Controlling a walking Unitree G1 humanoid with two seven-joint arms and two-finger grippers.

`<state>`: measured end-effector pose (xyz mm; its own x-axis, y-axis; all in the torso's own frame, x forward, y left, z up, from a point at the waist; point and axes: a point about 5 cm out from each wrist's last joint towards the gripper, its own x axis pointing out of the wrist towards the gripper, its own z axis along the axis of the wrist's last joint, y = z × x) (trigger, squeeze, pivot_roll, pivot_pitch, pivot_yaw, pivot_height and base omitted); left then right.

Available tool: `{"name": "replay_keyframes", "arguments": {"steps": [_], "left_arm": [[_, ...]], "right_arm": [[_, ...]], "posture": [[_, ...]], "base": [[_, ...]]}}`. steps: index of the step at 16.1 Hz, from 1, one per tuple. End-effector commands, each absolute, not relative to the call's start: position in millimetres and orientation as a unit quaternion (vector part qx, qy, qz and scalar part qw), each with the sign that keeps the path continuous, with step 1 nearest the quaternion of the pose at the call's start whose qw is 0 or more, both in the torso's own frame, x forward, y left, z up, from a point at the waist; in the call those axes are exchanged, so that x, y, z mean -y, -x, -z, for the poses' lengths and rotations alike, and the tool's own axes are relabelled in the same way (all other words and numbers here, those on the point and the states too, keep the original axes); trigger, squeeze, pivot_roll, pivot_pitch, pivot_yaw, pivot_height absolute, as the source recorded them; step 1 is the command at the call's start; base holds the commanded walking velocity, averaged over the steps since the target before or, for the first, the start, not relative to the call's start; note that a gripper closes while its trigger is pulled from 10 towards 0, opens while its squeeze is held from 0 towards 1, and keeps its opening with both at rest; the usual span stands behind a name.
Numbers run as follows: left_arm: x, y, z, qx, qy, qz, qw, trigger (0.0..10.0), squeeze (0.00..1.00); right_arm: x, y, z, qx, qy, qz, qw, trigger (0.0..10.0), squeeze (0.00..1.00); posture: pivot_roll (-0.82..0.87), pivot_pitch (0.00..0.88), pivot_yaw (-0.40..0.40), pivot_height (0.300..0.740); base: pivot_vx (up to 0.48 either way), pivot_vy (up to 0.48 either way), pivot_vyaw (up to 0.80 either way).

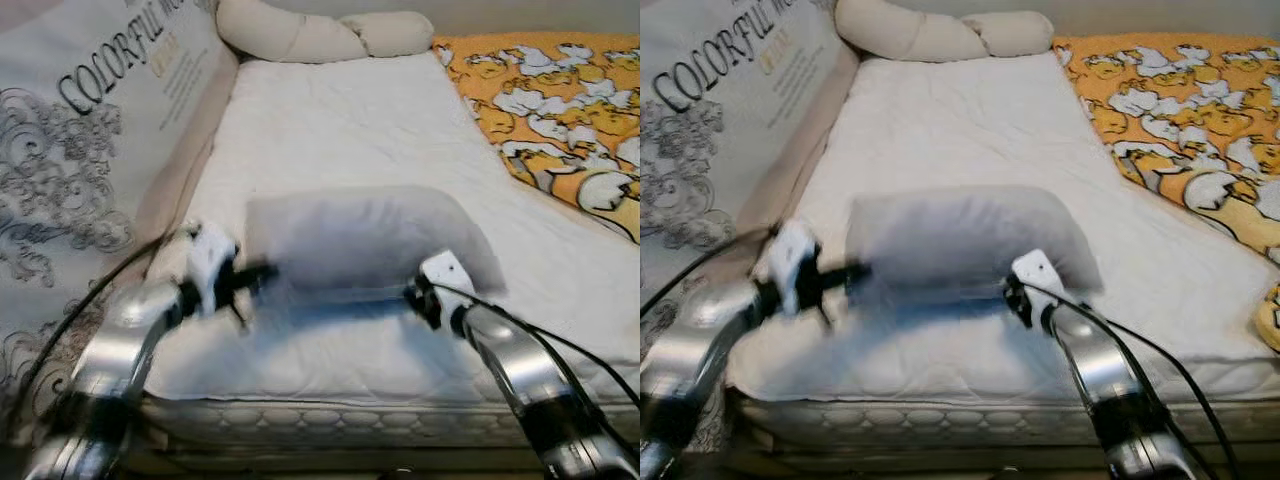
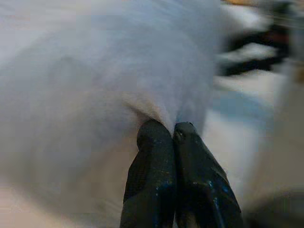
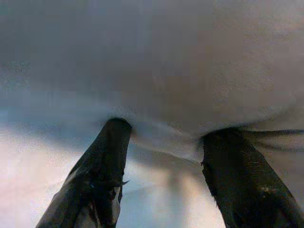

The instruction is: Clean up the room

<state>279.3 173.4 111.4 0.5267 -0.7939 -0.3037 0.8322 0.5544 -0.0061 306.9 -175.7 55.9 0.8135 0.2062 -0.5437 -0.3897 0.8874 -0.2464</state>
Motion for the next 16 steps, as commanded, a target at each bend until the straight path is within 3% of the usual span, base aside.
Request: {"name": "replay_keyframes", "arguments": {"steps": [1,5,9,13,16], "left_arm": [[-157.3,-269.4,-123.0,-0.122,-0.056,0.518,0.845,0.0,0.0],[-111.7,-260.9,-147.8,-0.073,0.007,0.556,0.828,0.0,0.0],[-54.2,-257.5,-167.6,-0.037,0.073,0.605,0.792,0.0,0.0],[-30.8,-249.3,-169.4,-0.046,0.095,0.626,0.773,0.0,0.0],[-28.6,-247.5,-174.6,-0.041,0.114,0.625,0.772,0.0,0.0]], "right_arm": [[168.8,-316.5,-63.0,-0.237,0.176,-0.158,0.942,10.0,0.0],[153.5,-327.2,-63.2,-0.219,0.16,-0.171,0.947,10.0,0.0],[160.4,-332.2,-64.6,-0.21,0.143,-0.153,0.955,10.0,0.0],[169.8,-332.3,-68.7,-0.188,0.134,-0.152,0.961,10.0,0.0],[178.0,-331.5,-69.3,-0.181,0.128,-0.147,0.964,10.0,0.0]], "posture": [[-0.02,0.0,0.036,0.74],[-0.02,0.0,0.034,0.74],[-0.04,0.0,0.057,0.74],[-0.07,0.0,0.071,0.74],[-0.06,0.0,0.065,0.74]], "base": [[0.0,0.0,0.0],[0.0,0.0,0.0],[0.0,0.0,0.0],[0.0,0.0,0.0],[0.0,0.0,0.0]]}}
